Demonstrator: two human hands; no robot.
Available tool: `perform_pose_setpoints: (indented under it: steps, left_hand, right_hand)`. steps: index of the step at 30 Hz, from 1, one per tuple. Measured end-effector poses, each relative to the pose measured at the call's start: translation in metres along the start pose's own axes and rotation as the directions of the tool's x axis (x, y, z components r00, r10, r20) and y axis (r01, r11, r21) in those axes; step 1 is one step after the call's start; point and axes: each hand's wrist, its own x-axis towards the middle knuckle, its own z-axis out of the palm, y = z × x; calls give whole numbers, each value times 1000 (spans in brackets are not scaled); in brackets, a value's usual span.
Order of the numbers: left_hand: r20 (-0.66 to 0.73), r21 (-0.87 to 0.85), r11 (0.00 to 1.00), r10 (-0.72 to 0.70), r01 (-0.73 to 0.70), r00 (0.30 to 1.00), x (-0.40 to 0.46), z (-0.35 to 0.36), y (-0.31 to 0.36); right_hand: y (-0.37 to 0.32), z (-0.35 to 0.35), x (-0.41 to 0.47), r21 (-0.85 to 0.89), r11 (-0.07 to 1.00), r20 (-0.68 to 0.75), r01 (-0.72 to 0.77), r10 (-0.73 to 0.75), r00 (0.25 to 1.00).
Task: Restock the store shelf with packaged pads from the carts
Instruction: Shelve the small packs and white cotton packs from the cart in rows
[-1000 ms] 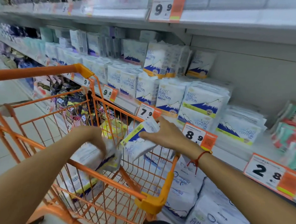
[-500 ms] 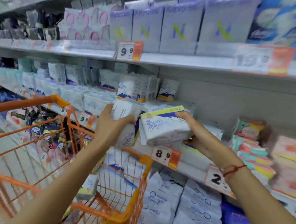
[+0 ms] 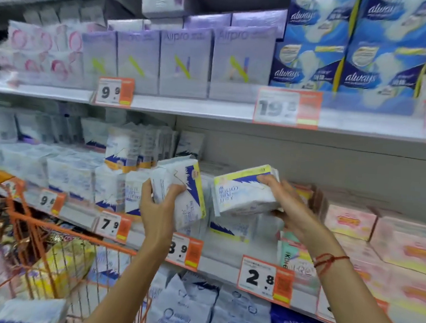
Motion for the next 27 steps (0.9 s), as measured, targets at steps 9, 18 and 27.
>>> perform_pose_setpoints:
  steps: [9,18,27]
  left_hand:
    - [-107,-196,979,-85,63,991,-3,-20,8]
    - [-127,-280,945,-211,169,969,-7,-21,1]
    - [-120,-354,908,-283,225,952,-2,-23,-3]
  right_hand:
    - [-5,-2,-5,-187,967,-198,173,-210,958]
    - [-19,68,20,-890,232,398,393,-27,917]
    - [10,71,21,-915,250,365,316,178,914]
